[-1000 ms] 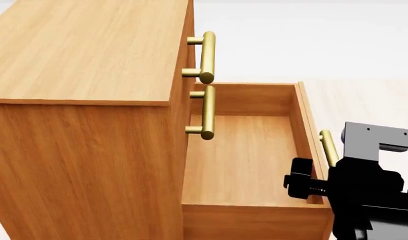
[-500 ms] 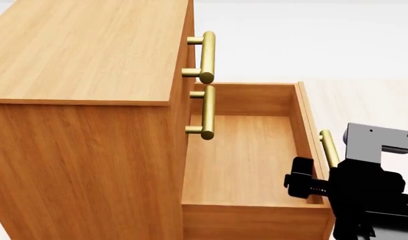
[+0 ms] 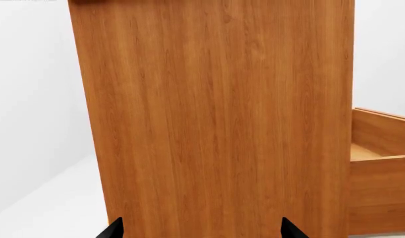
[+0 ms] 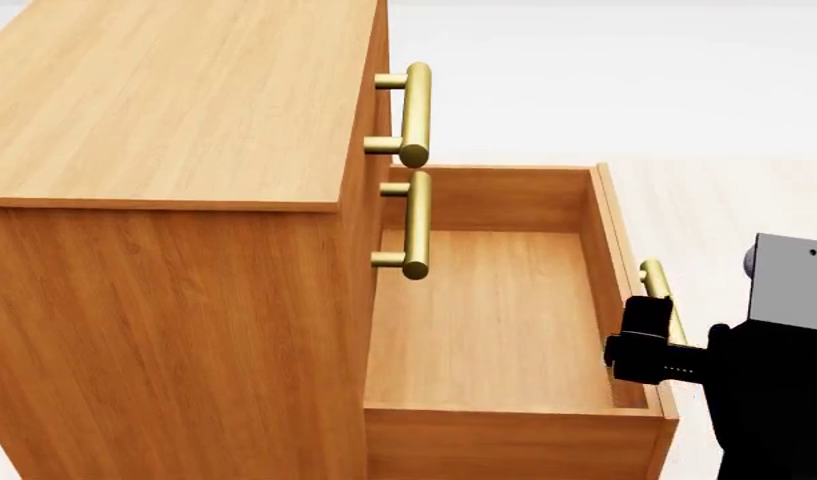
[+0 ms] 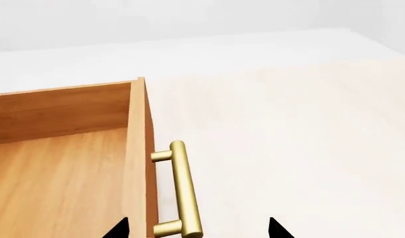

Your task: Put the bowl in the bottom drawer of the cabinet and close it.

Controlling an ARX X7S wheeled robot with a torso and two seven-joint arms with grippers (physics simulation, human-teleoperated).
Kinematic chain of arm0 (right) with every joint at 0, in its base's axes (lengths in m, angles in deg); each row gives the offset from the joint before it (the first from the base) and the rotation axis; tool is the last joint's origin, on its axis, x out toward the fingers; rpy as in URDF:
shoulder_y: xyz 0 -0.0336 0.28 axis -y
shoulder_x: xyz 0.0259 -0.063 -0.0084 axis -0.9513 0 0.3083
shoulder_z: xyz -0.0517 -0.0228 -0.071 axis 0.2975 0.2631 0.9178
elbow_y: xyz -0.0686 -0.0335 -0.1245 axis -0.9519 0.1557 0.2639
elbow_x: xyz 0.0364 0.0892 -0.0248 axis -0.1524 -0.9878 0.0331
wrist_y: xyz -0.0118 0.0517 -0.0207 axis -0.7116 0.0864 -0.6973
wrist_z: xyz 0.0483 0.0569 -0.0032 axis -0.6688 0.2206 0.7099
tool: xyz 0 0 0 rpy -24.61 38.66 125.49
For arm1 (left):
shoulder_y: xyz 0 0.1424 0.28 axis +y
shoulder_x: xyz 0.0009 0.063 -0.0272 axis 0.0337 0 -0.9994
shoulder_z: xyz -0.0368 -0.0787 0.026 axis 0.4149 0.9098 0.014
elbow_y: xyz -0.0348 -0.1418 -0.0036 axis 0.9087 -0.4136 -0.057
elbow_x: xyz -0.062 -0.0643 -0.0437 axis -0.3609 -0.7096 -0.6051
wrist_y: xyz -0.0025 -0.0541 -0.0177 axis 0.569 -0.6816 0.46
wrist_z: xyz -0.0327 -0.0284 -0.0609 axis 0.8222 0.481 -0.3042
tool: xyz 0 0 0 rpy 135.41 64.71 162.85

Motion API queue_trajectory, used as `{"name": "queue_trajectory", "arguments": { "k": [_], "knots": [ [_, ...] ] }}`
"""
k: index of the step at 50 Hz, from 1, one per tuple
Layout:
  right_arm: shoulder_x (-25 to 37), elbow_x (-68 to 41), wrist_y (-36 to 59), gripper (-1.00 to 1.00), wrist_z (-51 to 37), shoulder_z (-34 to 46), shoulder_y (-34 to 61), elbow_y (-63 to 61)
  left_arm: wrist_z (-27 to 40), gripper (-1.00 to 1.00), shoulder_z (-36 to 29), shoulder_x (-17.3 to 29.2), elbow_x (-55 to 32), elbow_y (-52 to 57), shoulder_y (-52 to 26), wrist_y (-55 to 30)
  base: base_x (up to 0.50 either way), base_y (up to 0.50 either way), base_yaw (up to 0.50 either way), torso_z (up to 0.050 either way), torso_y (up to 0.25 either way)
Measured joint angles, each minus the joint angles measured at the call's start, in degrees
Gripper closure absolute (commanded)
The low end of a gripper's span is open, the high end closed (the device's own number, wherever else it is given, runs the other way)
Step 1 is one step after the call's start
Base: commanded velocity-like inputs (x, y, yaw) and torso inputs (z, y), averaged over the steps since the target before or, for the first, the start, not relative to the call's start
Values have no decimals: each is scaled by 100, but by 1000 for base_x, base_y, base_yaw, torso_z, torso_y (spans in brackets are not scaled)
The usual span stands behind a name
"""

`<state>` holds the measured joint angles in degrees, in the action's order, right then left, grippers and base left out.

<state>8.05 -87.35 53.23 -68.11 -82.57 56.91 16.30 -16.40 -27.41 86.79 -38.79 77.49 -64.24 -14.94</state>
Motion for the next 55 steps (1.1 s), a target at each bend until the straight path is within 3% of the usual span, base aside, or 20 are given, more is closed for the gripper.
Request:
{"name": "queue_trajectory", "arguments": {
  "k": [21, 55],
  "knots": [
    [268, 246, -293, -100, -315, -284, -200, -435, 24, -100, -41, 68, 5, 23, -12, 108, 0, 0, 0, 0, 0],
    [501, 446, -813, -100, -663, -975, -486, -137, 76, -100, -118, 113, -8, -24, -44, 163, 0, 0, 0, 0, 0]
  ]
}}
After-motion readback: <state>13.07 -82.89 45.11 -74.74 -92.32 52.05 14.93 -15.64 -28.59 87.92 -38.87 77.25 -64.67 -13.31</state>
